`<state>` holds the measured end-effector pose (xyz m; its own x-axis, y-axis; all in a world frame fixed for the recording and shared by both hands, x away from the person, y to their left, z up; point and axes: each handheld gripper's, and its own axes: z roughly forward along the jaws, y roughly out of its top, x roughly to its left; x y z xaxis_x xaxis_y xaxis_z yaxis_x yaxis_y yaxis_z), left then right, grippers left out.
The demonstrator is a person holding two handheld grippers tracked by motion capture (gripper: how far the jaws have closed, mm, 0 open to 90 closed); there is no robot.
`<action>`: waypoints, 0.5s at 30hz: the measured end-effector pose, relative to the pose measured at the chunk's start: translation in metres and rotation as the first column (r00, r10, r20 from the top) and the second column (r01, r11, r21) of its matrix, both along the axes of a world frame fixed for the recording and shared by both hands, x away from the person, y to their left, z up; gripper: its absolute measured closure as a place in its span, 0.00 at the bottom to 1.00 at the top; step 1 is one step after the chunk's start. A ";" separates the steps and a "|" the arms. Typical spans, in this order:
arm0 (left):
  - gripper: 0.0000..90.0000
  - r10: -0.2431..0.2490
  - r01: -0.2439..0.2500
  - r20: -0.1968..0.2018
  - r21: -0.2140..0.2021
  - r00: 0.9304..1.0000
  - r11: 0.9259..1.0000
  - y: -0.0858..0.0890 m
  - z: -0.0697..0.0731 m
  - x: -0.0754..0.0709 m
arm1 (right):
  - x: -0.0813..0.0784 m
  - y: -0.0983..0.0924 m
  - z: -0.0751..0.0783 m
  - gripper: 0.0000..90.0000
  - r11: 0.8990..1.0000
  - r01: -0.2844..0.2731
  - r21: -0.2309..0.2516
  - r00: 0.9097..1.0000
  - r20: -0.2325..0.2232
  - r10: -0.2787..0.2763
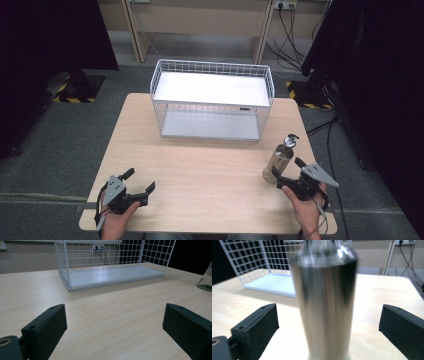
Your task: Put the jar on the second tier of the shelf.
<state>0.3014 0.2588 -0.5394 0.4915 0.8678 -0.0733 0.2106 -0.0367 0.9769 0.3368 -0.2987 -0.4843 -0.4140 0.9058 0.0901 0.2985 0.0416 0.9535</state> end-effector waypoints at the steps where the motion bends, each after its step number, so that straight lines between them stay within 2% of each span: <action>1: 0.06 -0.001 0.001 -0.001 0.002 1.000 1.000 0.000 0.000 0.000 | -0.008 -0.005 -0.005 0.03 1.000 -0.008 -0.007 1.000 -0.012 0.008; 5: 0.06 0.001 -0.001 0.003 0.010 1.000 1.000 -0.001 0.000 0.000 | -0.038 -0.018 -0.024 0.03 1.000 -0.006 -0.007 0.999 -0.046 0.006; 8: 0.06 0.002 -0.002 0.004 0.013 1.000 1.000 -0.002 0.000 -0.001 | -0.051 -0.022 -0.031 0.03 1.000 0.002 -0.010 0.999 -0.051 -0.003; 15: 0.06 0.004 -0.004 0.000 0.004 1.000 1.000 -0.001 0.000 0.000 | -0.052 -0.025 -0.029 0.04 1.000 0.013 -0.005 0.999 -0.030 -0.014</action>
<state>0.3012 0.2581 -0.5394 0.4881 0.8700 -0.0697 0.2110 -0.0401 0.9767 0.2848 -0.3235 -0.5134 -0.3990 0.9117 0.0983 0.3275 0.0415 0.9439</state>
